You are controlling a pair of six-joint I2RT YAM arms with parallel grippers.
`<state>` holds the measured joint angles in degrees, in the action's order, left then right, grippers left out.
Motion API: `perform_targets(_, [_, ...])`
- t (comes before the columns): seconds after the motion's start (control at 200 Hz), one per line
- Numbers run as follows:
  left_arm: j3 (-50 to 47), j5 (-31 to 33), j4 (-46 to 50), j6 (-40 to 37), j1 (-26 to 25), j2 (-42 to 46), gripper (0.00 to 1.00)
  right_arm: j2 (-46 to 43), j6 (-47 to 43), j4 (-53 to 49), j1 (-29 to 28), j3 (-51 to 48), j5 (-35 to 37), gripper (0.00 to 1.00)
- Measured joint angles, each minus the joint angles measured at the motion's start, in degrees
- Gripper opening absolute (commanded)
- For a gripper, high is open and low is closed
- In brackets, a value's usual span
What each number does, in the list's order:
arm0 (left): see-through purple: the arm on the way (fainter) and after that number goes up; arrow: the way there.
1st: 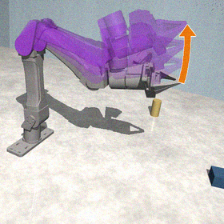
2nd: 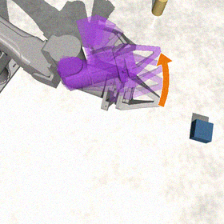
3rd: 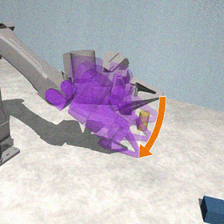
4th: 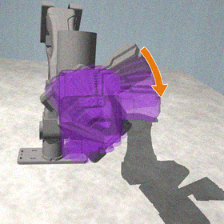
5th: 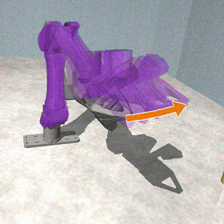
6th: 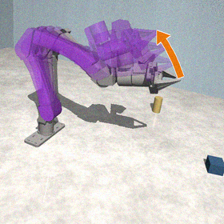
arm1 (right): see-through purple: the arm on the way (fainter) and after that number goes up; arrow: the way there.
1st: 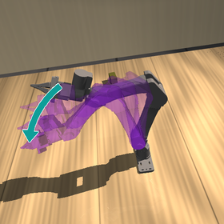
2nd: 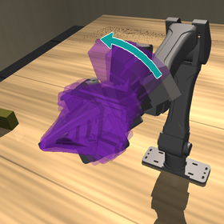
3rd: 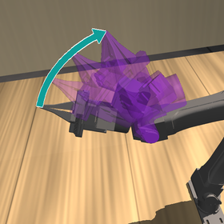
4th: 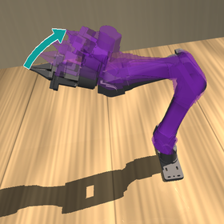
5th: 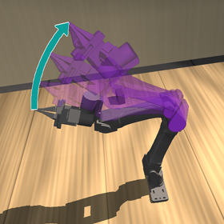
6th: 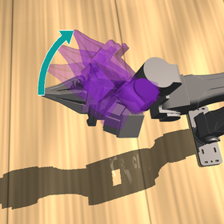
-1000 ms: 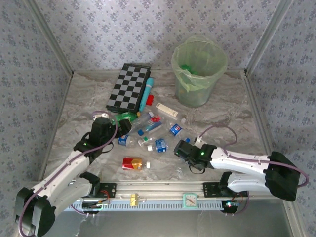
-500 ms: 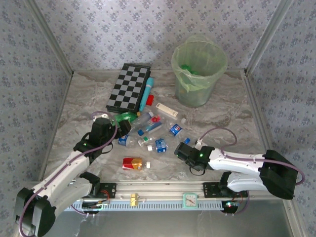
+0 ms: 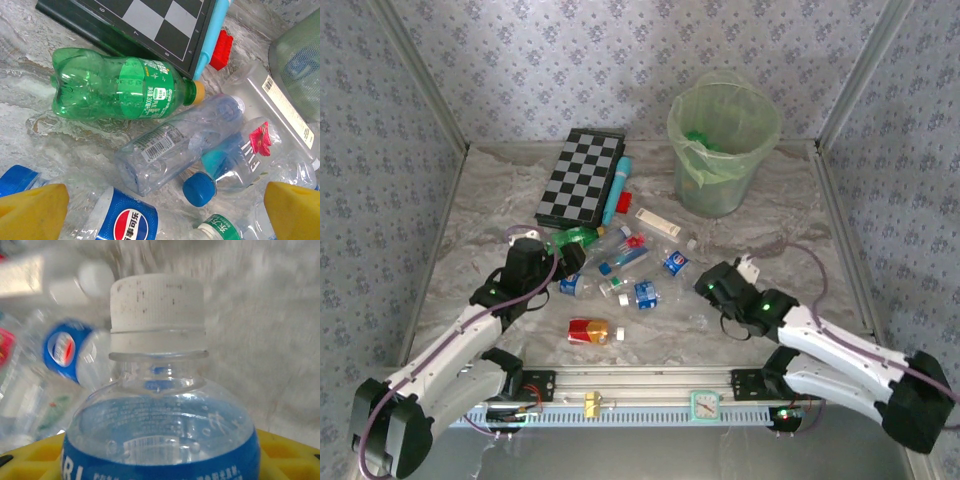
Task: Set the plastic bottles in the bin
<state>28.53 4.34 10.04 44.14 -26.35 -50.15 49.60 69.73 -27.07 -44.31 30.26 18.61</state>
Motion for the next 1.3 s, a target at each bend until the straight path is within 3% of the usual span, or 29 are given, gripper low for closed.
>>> perform_targets(0.26, [0.0,-0.7,-1.2,1.4,0.0,-2.3,1.00,-3.1,-16.6,5.0,18.0,9.0,-3.7,0.54])
perform_targets(0.525, [0.0,-1.7,-2.4,2.0,0.1,-3.3,1.00,11.8,-29.5,10.0,31.4,27.6,-16.3,0.54])
perform_targets(0.825, [0.0,-2.0,-1.1,2.4,0.1,-0.6,1.00,34.3,-40.5,6.8,35.6,59.5,-27.9,0.54])
perform_targets(1.169, [0.0,-2.1,3.0,2.9,0.1,3.2,1.00,60.8,-45.7,-7.3,39.1,95.7,-31.5,0.55])
perform_targets(1.299, [0.0,-2.2,3.6,3.3,0.1,3.3,1.00,69.0,-46.5,-12.8,39.7,104.4,-33.0,0.55])
